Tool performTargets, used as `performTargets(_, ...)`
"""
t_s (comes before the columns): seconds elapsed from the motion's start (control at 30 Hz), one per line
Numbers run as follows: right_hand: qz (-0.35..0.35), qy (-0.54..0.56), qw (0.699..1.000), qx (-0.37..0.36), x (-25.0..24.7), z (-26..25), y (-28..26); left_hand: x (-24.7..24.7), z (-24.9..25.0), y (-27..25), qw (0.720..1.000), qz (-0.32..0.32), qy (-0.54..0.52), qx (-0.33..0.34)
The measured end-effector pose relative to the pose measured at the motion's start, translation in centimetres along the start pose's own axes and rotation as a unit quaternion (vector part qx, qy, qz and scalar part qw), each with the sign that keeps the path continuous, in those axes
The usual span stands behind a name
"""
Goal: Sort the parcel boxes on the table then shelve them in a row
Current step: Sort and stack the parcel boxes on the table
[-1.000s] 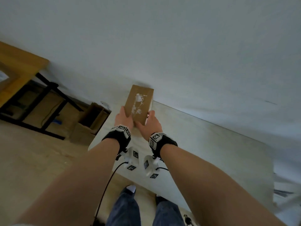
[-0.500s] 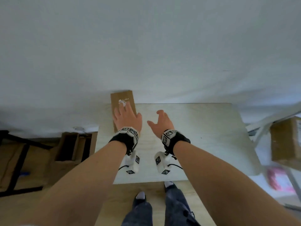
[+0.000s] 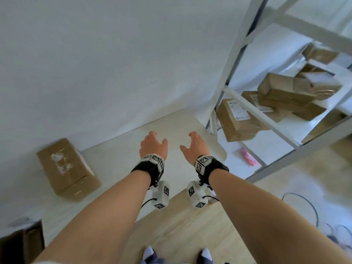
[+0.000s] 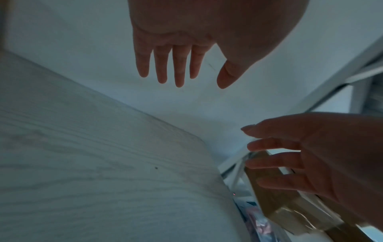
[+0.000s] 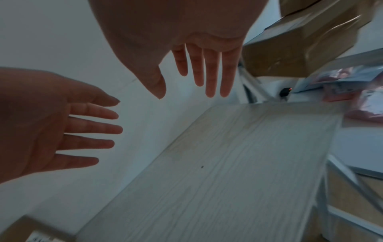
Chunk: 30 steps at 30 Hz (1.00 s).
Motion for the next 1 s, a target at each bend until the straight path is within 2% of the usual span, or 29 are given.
performTargets(0.23,0.057,0.033,0.998,0.021,-7.7,10.3,-2.2,9.2,9.3,-5.2,0.998,-0.051,-0.027,0.039)
performTargets(0.47,0.049,0.036,0.998,0.015,-11.8,20.9,-6.3,19.1,15.0,-13.1,0.994,-0.101,-0.024,0.033)
performTargets(0.6,0.061,0.025,0.997,0.035,-14.6,27.9,-8.7,24.7,17.9,-18.0,0.990,-0.138,-0.004,0.040)
performTargets(0.83,0.132,0.060,0.979,0.143,-20.9,40.2,-12.3,34.6,24.4,-25.8,0.964,-0.229,0.041,0.131)
performTargets(1.0,0.205,0.086,0.956,0.193,-25.8,46.1,-14.0,39.2,31.0,-28.5,0.945,-0.253,0.042,0.201)
Point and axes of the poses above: each hand's wrist, its own y-axis towards the middle knuckle, its own x-axis out of the palm, z = x × y, the point moved 8 cm from there along y, towards the middle knuckle, and after that the axes turned 1 degree about z, right-handed, at the moved point
